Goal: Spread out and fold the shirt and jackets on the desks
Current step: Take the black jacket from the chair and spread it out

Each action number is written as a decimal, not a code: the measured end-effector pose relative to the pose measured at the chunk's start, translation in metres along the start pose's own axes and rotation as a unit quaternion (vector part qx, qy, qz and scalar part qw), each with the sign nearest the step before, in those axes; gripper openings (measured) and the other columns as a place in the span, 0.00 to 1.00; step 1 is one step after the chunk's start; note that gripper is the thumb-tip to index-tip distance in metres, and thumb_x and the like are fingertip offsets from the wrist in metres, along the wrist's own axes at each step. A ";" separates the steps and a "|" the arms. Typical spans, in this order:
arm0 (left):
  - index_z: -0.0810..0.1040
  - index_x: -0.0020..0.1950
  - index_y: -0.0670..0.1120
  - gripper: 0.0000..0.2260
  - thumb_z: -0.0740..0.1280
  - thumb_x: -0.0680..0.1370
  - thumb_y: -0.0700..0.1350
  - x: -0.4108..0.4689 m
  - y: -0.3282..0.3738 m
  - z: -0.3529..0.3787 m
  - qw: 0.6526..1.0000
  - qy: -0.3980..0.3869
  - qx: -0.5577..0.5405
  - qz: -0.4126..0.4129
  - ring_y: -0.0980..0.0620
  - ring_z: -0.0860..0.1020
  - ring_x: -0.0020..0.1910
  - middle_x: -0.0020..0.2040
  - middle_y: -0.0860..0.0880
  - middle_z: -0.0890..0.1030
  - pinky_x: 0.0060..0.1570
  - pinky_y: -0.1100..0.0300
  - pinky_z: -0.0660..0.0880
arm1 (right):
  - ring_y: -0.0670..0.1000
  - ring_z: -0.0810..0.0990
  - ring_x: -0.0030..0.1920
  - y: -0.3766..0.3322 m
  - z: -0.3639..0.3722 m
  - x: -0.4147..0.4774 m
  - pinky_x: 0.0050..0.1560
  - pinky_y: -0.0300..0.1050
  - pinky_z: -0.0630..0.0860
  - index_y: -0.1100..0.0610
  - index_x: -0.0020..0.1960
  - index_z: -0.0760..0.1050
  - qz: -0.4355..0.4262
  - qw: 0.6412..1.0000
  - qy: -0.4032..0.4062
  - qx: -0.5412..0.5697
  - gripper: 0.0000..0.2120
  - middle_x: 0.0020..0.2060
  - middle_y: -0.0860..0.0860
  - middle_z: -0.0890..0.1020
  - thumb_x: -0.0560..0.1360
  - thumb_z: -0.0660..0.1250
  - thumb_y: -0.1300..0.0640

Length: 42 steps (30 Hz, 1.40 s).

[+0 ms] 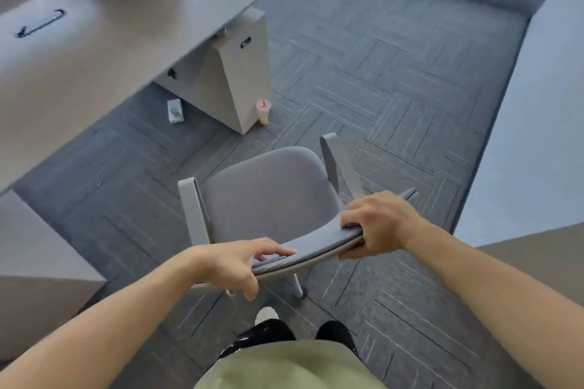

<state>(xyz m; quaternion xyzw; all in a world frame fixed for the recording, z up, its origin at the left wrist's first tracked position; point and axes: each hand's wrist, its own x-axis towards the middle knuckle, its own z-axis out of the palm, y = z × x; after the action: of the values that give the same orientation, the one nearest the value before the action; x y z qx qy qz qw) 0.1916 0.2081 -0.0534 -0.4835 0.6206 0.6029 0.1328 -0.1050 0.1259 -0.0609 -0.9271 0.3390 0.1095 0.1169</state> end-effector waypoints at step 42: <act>0.80 0.44 0.57 0.22 0.68 0.66 0.73 -0.144 -0.337 -0.291 0.723 0.604 0.065 -0.329 0.55 0.77 0.43 0.42 0.58 0.78 0.41 0.59 0.75 | 0.46 0.78 0.37 -0.158 -0.163 0.650 0.38 0.42 0.76 0.44 0.43 0.76 -0.254 0.961 -0.001 -0.109 0.30 0.32 0.41 0.78 0.62 0.62 0.19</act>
<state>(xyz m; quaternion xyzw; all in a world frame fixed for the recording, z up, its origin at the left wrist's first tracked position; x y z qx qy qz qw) 0.6414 0.0817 -0.0852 -0.9090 0.4095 0.0602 -0.0491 0.5036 -0.1955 -0.0671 -0.9896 0.0781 0.1138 0.0396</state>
